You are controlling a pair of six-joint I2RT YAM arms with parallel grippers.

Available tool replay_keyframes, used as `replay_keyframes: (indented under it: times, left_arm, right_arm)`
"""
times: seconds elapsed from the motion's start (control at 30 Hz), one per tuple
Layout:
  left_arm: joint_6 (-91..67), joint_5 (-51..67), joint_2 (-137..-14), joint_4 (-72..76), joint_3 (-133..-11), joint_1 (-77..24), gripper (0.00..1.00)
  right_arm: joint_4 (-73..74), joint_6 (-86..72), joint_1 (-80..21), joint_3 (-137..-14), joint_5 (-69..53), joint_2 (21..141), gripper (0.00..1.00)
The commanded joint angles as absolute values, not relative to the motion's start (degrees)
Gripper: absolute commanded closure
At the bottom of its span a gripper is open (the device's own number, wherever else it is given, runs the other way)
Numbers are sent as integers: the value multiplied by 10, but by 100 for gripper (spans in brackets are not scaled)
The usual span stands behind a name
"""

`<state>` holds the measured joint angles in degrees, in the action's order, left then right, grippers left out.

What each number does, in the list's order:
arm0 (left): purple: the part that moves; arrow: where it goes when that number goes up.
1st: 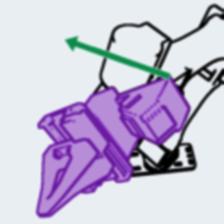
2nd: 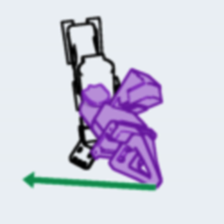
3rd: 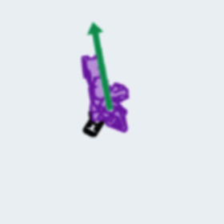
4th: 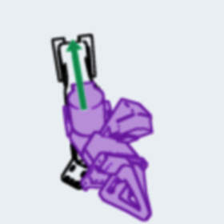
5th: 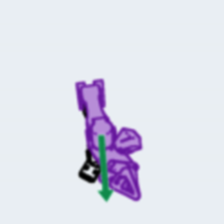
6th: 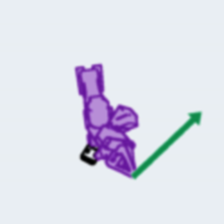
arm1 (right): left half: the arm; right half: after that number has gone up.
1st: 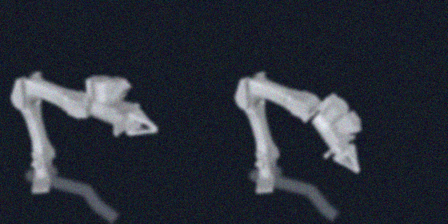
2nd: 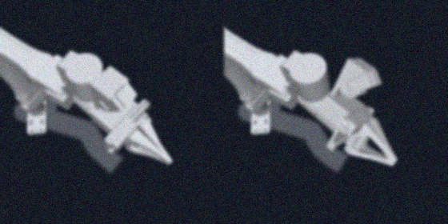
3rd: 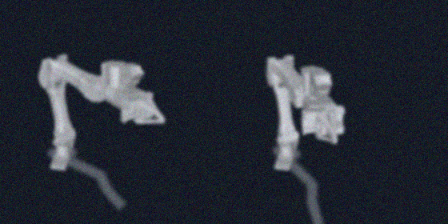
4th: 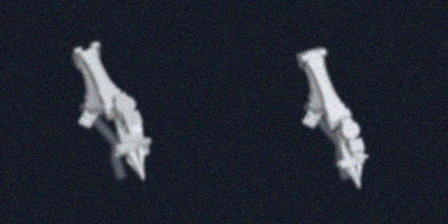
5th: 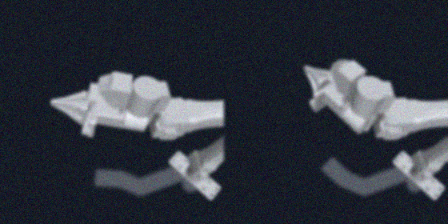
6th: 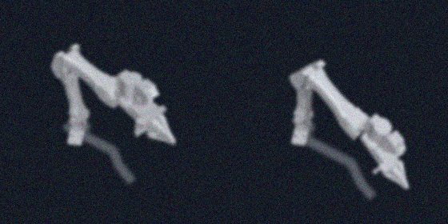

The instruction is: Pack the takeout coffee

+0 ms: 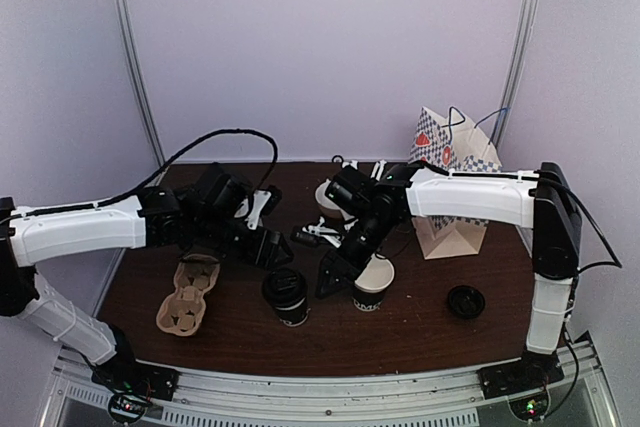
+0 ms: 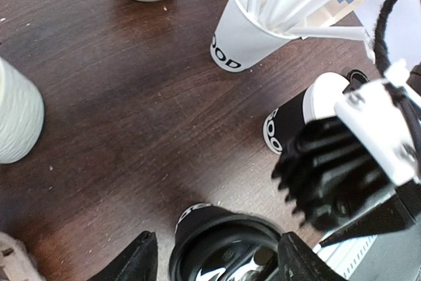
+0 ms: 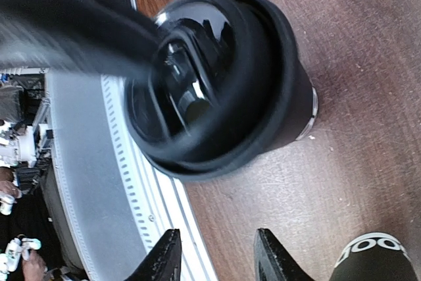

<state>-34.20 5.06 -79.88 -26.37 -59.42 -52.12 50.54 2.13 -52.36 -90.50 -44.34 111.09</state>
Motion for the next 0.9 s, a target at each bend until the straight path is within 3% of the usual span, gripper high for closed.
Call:
replay_keyframes:
  times: [0.0, 0.17, 0.5, 0.87]
  left_arm:
    - [-357, 30, -755, -311, -578, -516, 36]
    - [-393, 54, -724, -303, -531, -513, 39]
    - [-423, 125, -705, -212, -470, -512, 34]
    - [-440, 141, -690, -201, -452, -513, 41]
  right_arm:
    - [498, 1, -521, -912, -477, 1120, 58]
    - [513, 10, -522, -935, -483, 1138, 57]
    - [530, 11, -517, -986, -482, 1177, 64]
    - [526, 2, -495, -995, -453, 1178, 65]
